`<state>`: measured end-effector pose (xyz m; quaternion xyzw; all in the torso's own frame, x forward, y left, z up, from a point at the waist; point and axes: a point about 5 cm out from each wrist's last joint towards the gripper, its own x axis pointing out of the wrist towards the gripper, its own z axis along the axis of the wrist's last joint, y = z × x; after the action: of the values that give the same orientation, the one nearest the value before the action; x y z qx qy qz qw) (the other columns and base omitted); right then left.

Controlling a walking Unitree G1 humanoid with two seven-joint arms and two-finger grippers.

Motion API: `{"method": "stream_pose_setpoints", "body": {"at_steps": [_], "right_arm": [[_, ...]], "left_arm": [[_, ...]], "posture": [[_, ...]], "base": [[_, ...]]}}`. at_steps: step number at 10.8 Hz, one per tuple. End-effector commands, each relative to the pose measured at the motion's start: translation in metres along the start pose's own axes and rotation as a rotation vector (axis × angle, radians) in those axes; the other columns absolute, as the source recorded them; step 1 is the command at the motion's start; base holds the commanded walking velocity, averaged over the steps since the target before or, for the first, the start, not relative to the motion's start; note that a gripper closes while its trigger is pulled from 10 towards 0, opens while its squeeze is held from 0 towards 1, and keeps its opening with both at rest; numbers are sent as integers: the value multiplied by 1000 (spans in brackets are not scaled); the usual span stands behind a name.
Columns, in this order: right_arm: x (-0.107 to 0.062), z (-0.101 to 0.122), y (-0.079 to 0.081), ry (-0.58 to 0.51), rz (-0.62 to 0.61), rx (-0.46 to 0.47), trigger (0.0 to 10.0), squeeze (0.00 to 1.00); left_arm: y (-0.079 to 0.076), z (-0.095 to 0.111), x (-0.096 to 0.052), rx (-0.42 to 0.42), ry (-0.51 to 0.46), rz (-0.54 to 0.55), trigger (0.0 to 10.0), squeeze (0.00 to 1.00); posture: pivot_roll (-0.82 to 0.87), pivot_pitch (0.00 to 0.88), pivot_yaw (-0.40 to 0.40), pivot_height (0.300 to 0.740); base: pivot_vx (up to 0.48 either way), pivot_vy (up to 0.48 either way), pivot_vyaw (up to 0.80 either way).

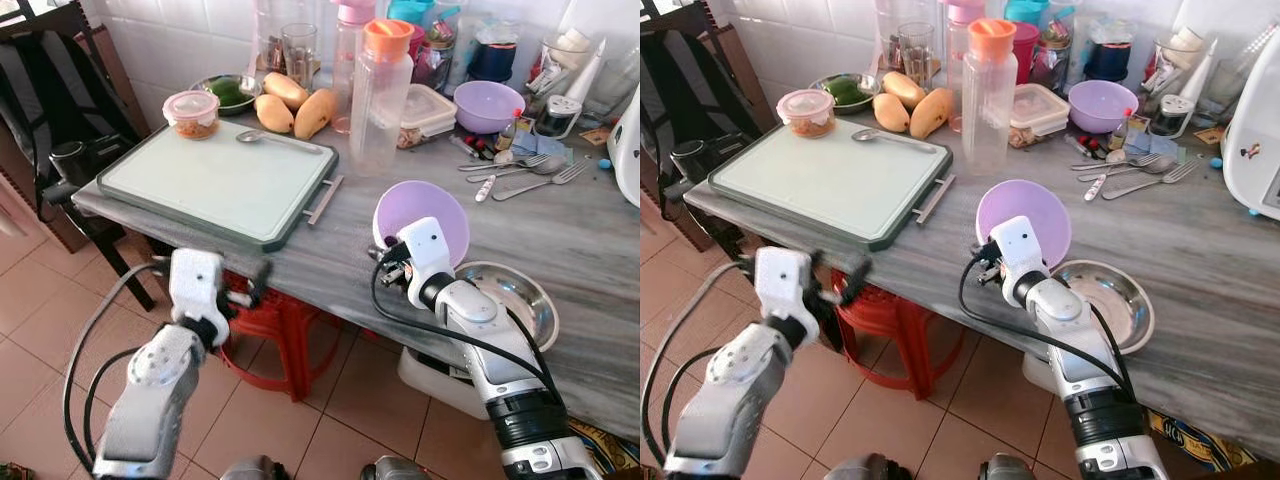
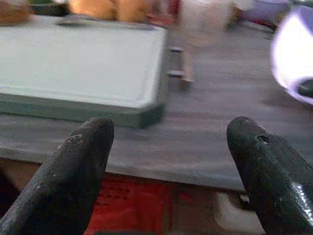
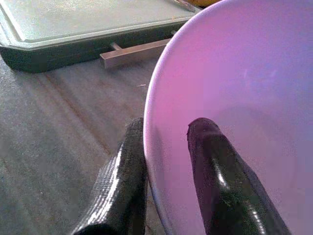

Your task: Setting the table

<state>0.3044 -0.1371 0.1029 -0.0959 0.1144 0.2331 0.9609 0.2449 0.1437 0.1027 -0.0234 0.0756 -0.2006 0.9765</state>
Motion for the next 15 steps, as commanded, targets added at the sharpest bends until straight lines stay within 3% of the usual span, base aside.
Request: {"method": "stream_pose_setpoints", "body": {"at_steps": [1, 11, 12, 15], "right_arm": [[2, 5, -1, -14, 3, -26, 10000, 1000], [-2, 43, -15, -98, -47, -89, 10000, 1000], [-6, 46, -16, -125, -86, -109, 10000, 1000], [-21, 48, -10, -215, -202, -51, 10000, 1000]], "left_arm": [[-3, 3, -1, 17, -6, -47, 10000, 0], [-7, -3, 8, 36, 27, -97, 10000, 0], [-4, 1, 9, 19, 3, -98, 10000, 0], [-5, 10, 10, 28, -54, -128, 10000, 0]], "posture": [[3, 0, 36, 740], [-31, 0, 32, 740], [-38, 0, 34, 740], [-48, 0, 43, 740]], "base": [[0, 0, 0], [0, 0, 0], [0, 0, 0], [0, 0, 0]]}}
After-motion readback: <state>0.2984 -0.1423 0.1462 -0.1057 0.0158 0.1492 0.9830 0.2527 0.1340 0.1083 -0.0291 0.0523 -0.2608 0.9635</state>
